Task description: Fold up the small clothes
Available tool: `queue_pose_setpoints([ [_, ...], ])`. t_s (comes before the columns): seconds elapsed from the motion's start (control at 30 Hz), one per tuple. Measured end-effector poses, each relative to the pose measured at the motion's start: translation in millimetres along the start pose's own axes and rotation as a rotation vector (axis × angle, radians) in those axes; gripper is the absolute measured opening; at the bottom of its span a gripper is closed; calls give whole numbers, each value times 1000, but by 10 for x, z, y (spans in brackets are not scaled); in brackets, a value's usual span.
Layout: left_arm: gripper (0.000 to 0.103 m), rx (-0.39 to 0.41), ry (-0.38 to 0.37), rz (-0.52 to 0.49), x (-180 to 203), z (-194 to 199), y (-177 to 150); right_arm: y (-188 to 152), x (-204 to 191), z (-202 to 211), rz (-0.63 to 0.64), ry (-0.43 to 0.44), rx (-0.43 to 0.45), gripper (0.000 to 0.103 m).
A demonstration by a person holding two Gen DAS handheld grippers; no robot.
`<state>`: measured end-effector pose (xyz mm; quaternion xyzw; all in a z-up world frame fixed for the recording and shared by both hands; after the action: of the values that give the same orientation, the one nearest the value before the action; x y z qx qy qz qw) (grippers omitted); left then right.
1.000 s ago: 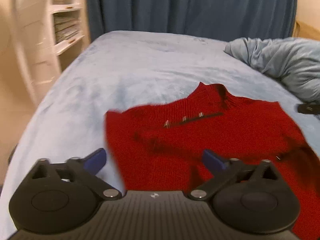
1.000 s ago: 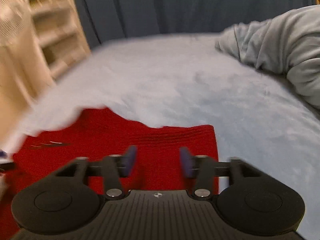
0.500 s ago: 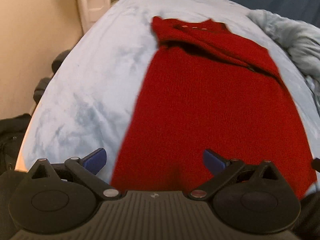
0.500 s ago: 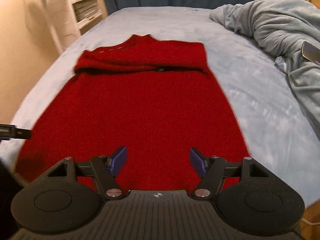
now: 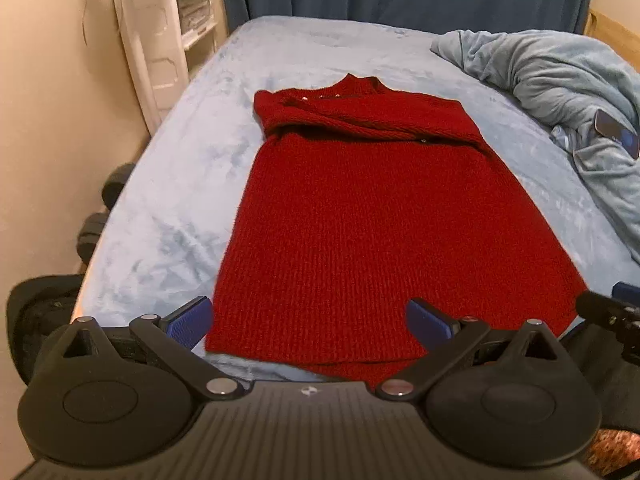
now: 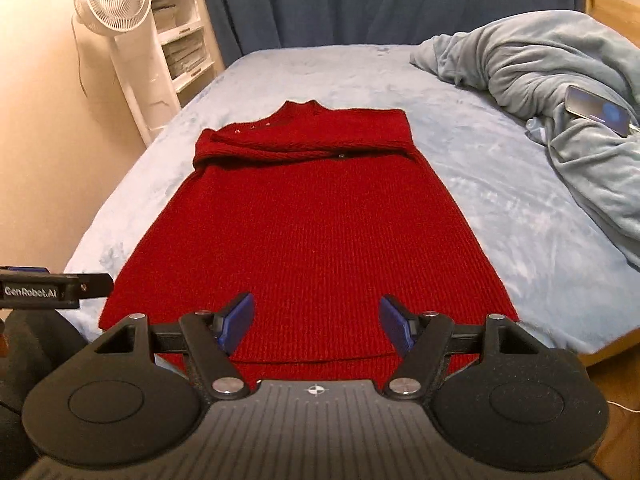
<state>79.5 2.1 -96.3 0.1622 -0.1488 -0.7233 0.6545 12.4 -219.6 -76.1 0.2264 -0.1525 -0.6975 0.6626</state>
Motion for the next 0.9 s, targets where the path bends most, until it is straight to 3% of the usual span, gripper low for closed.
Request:
queue_pose_setpoints([
  [0.33, 103, 36, 11, -30, 43, 140, -86, -119, -69, 104, 23, -8, 10, 71],
  [0.9, 103, 6, 4, -39, 44, 62, -96, -121, -69, 62, 26, -10, -11, 71],
])
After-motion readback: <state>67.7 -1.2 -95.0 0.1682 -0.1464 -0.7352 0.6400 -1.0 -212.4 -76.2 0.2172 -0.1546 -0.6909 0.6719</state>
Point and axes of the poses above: each gripper's, at about its wrist camera, not at the fingertips, and z roughly against the way its jaws point, x to its right, y to its top, the point moved 5 cm from there along -z, roughly the way its jaws point, and after that the axes turned 13 degrees about -x, right-handed, at the moved point
